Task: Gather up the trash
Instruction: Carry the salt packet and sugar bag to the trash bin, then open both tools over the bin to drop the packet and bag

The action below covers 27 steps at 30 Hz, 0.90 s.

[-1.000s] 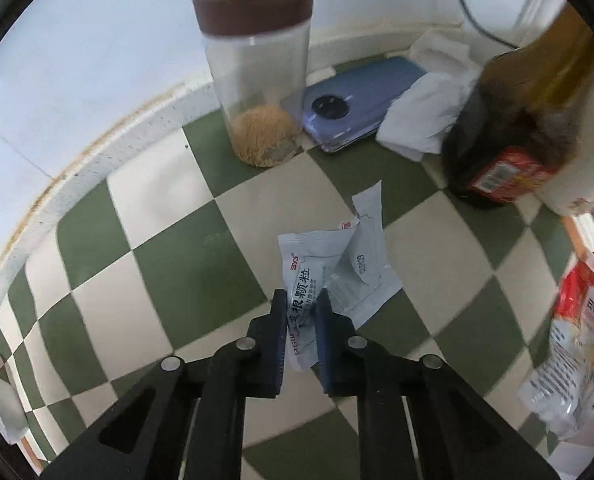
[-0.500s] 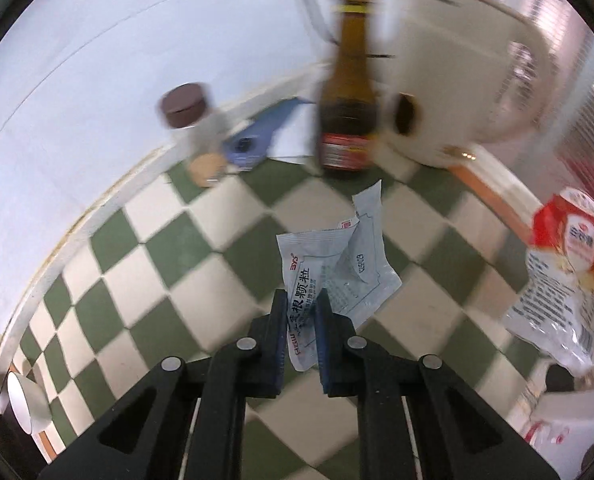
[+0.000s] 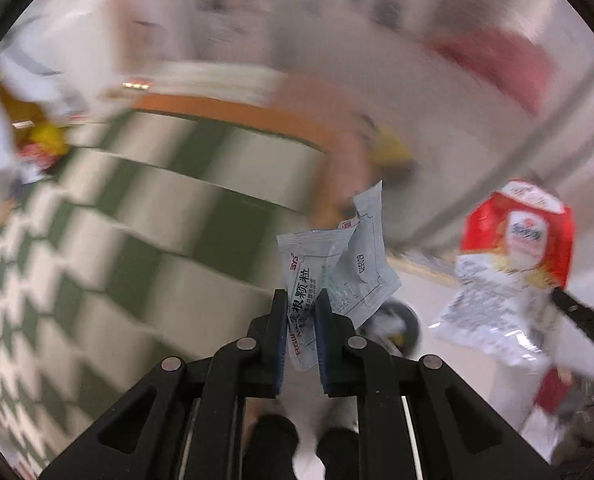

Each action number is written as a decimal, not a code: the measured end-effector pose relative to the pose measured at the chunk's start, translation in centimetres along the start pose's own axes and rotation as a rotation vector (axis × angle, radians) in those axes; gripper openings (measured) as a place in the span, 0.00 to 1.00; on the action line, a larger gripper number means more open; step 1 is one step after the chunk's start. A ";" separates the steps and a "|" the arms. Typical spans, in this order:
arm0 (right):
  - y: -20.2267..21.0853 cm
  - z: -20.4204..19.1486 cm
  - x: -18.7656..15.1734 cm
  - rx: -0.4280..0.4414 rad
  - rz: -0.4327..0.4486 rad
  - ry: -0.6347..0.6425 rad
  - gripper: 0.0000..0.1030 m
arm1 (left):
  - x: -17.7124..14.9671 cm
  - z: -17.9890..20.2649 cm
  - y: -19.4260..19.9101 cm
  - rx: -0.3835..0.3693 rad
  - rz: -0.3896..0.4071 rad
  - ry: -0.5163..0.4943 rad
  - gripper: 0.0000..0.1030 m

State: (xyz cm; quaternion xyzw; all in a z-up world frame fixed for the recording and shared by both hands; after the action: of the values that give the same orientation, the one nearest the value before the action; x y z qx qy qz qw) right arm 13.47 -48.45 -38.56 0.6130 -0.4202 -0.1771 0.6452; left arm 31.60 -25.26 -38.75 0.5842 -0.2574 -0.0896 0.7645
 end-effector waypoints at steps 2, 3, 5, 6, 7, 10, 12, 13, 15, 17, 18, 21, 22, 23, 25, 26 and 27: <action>-2.6 4.3 -1.7 -0.036 -0.050 -0.036 0.06 | -0.9 3.5 -3.6 -0.037 -0.064 -0.041 0.10; -4.8 6.7 -3.0 -0.052 -0.092 -0.060 0.06 | -1.4 4.9 -5.6 -0.045 -0.095 -0.055 0.10; -8.6 9.9 -5.0 -0.063 -0.165 -0.091 0.06 | -2.8 7.4 -11.0 -0.067 -0.178 -0.085 0.10; -10.8 11.2 -6.2 -0.069 -0.200 -0.103 0.06 | -3.4 8.2 -13.5 -0.065 -0.213 -0.092 0.10; -13.9 12.9 -7.6 -0.076 -0.248 -0.111 0.06 | -4.1 8.9 -16.4 -0.066 -0.249 -0.099 0.10; -22.0 16.0 -11.1 -0.071 -0.364 -0.127 0.06 | -6.6 10.3 -26.3 -0.044 -0.365 -0.138 0.10; -27.8 17.4 -13.1 -0.044 -0.442 -0.142 0.06 | -8.0 11.0 -32.0 -0.023 -0.426 -0.163 0.10; -30.4 17.4 -13.8 -0.033 -0.472 -0.144 0.06 | -8.7 11.1 -34.9 -0.014 -0.457 -0.180 0.10; -35.0 17.9 -14.9 -0.005 -0.527 -0.151 0.06 | -9.7 11.5 -39.4 0.004 -0.495 -0.199 0.10; -39.8 18.4 -15.8 0.003 -0.568 -0.138 0.06 | -10.6 11.5 -44.3 0.020 -0.538 -0.226 0.10; -42.2 18.4 -16.2 0.019 -0.598 -0.133 0.06 | -11.0 11.6 -46.2 0.013 -0.563 -0.230 0.10; -47.1 18.9 -16.6 0.038 -0.649 -0.120 0.06 | -11.9 12.2 -51.1 0.011 -0.625 -0.241 0.11; -48.5 18.9 -16.6 0.044 -0.664 -0.115 0.06 | -12.1 12.5 -52.0 0.000 -0.644 -0.242 0.12; -49.8 18.9 -16.5 0.049 -0.675 -0.114 0.06 | -12.4 12.7 -53.7 -0.020 -0.680 -0.239 0.15; -51.9 18.9 -16.4 0.055 -0.696 -0.115 0.06 | -13.0 12.8 -55.2 -0.035 -0.721 -0.237 0.16; -52.8 19.0 -16.4 0.061 -0.705 -0.113 0.07 | -13.2 13.0 -56.6 -0.038 -0.748 -0.239 0.16; -53.6 19.2 -16.4 0.062 -0.715 -0.107 0.07 | -13.8 13.2 -57.0 -0.032 -0.763 -0.243 0.16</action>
State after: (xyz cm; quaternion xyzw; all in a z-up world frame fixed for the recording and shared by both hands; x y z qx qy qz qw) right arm 4.67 -58.50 -96.31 0.7303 -0.2176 -0.4108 0.5006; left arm 22.64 -47.55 -93.88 0.6110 -0.1092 -0.4394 0.6494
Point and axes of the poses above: each gripper's, at about its wrist camera, not at the fingertips, and y roughly against the way its jaws point, z to its right, x to its top, the point moved 3 cm from there along -y, roughly the way its jaws point, and after that the axes turned 7 degrees about -x, right-handed, at the moved point
